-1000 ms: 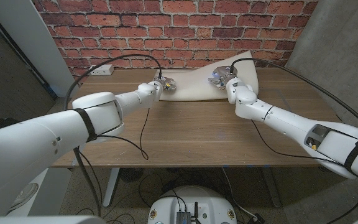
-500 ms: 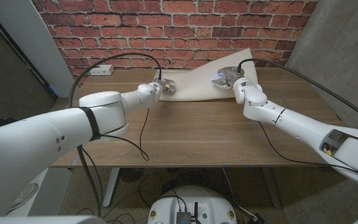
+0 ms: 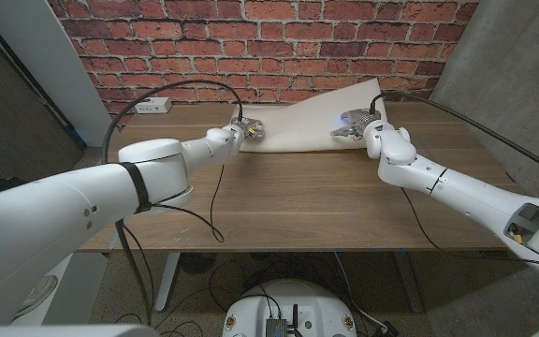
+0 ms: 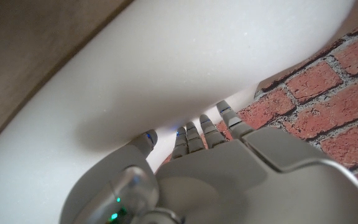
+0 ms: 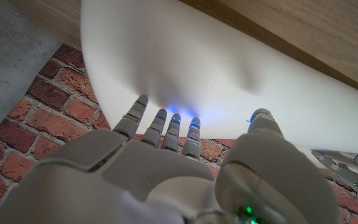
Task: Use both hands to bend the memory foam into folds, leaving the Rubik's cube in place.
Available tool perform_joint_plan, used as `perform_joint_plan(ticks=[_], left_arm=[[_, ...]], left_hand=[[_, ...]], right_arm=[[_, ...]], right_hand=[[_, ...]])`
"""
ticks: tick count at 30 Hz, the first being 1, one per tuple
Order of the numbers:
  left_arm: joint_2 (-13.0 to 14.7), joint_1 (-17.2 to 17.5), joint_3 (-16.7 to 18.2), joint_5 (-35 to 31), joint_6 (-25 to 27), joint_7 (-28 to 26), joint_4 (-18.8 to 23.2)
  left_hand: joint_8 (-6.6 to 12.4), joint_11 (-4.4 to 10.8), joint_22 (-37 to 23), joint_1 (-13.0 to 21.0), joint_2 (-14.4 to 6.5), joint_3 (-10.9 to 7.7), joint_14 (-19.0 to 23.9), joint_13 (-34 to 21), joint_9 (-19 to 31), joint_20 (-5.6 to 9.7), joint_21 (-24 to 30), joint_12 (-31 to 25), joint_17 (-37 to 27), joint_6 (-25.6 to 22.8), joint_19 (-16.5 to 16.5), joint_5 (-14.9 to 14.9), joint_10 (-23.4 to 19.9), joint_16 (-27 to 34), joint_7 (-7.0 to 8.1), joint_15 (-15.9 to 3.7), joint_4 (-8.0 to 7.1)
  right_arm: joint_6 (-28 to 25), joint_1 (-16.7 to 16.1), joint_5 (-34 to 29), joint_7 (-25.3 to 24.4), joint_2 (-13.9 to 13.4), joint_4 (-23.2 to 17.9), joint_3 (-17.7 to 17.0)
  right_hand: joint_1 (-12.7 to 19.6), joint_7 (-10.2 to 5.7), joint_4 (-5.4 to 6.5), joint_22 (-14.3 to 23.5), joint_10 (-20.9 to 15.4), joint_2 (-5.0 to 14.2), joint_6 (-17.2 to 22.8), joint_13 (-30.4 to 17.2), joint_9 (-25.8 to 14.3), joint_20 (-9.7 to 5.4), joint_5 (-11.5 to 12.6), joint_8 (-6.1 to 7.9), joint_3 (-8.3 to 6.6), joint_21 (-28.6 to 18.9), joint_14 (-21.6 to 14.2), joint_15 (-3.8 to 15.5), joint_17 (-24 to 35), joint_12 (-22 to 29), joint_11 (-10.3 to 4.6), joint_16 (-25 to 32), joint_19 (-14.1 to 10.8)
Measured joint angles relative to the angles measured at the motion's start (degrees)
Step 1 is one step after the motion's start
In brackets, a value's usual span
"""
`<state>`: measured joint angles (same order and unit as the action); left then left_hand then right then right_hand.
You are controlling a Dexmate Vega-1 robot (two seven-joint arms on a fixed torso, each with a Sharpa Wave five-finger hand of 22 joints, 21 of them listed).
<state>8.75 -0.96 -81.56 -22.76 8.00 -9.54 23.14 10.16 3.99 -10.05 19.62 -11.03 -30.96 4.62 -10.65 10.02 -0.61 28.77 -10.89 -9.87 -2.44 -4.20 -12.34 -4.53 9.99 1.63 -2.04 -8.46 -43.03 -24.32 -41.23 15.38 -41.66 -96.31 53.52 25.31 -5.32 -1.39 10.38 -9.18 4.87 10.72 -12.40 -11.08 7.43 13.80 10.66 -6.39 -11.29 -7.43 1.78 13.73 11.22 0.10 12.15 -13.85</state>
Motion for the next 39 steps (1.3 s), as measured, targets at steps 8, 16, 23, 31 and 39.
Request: perform_joint_plan(ticks=[8, 16, 23, 31, 39], left_arm=[[2.1, 1.2, 2.2, -2.3, 1.9, -0.3, 4.6], [3.1, 1.9, 4.0, -4.3, 2.9, -0.1, 6.9], [2.9, 2.1, 4.9, -5.5, 2.8, -0.1, 7.0], [2.5, 2.1, 5.5, -6.1, 2.2, -0.2, 6.1], [2.3, 2.2, 6.1, -6.5, 2.0, -0.4, 5.5]], left_hand=[[0.0, 0.0, 0.0, 0.0, 0.0, -0.4, 0.0, 0.0, 0.0, 0.0, 0.0, 0.0, 0.0, 0.3, 0.0, 0.0, 0.0, 0.0, -0.31, 0.0, -0.07], [0.0, 0.0, 0.0, 0.0, 0.0, -0.51, 0.0, 0.0, 0.0, 0.0, 0.0, 0.0, 0.0, 0.3, 0.0, 0.0, 0.0, 0.0, -0.31, 0.0, -0.18], [0.0, 0.0, 0.0, 0.0, 0.0, -0.87, 0.0, 0.0, 0.0, 0.15, -0.4, 0.0, 0.0, 0.3, -0.1, 0.0, 0.0, 0.0, -0.31, 0.0, -0.07], [-0.01, 0.0, 0.0, 0.0, 0.0, -1.1, 0.0, 0.0, 0.0, 0.32, -0.4, 0.0, 0.0, 0.3, -0.3, 0.0, 0.0, 0.0, -0.31, -0.04, 0.16], [-0.01, 0.0, 0.0, 0.0, 0.0, -1.56, 0.2, 0.0, 0.0, 0.0, -0.4, 0.0, 0.0, 0.4, -0.6, 0.0, 0.0, 0.2, -0.43, -0.22, -0.01]], right_arm=[[-8.0, -4.9, 1.8, -7.2, 3.1, -1.5, -5.1], [-13.8, -9.9, 7.8, -19.2, 7.7, -3.0, -11.9], [-15.2, -14.1, 14.4, -27.4, 12.5, -4.1, -19.4], [-14.4, -17.1, 26.9, -37.3, 16.5, -4.3, -26.7], [-9.6, -19.4, 37.5, -42.3, 19.3, -3.6, -33.2]], right_hand=[[-0.9, 1.74, 0.42, -0.3, -4.1, 0.89, 2.4, 0.2, 0.1, 0.18, 0.0, 1.01, -0.38, -1.3, -4.7, -0.87, -0.3, 1.6, 2.79, 1.4, -4.6], [-0.2, 4.5, -0.43, -0.3, -3.3, 1.56, 1.6, 0.4, 0.2, 2.45, -1.1, 0.36, -1.06, -1.7, -6.4, -5.93, -1.2, 0.6, 6.2, 1.4, -7.7], [-0.2, 6.06, -0.66, -0.3, -0.4, 1.55, -2.4, 0.7, 0.2, 4.36, -1.9, -0.11, -0.82, -1.7, -6.8, -9.6, -1.8, -0.2, 9.05, 1.0, -9.0], [-1.3, 6.13, -0.87, -0.3, 4.8, 0.71, -7.4, 1.1, 0.0, 4.95, -2.6, -0.52, -0.61, -0.4, -2.6, -11.12, -2.0, -0.9, 9.36, -1.1, -7.3], [-2.2, 5.32, -0.62, -0.3, 8.2, 0.8, -10.4, 1.2, 0.0, 4.97, -2.6, -0.52, -0.37, 0.3, 0.3, -10.47, -2.0, -0.9, 8.0, -1.5, -5.3]])
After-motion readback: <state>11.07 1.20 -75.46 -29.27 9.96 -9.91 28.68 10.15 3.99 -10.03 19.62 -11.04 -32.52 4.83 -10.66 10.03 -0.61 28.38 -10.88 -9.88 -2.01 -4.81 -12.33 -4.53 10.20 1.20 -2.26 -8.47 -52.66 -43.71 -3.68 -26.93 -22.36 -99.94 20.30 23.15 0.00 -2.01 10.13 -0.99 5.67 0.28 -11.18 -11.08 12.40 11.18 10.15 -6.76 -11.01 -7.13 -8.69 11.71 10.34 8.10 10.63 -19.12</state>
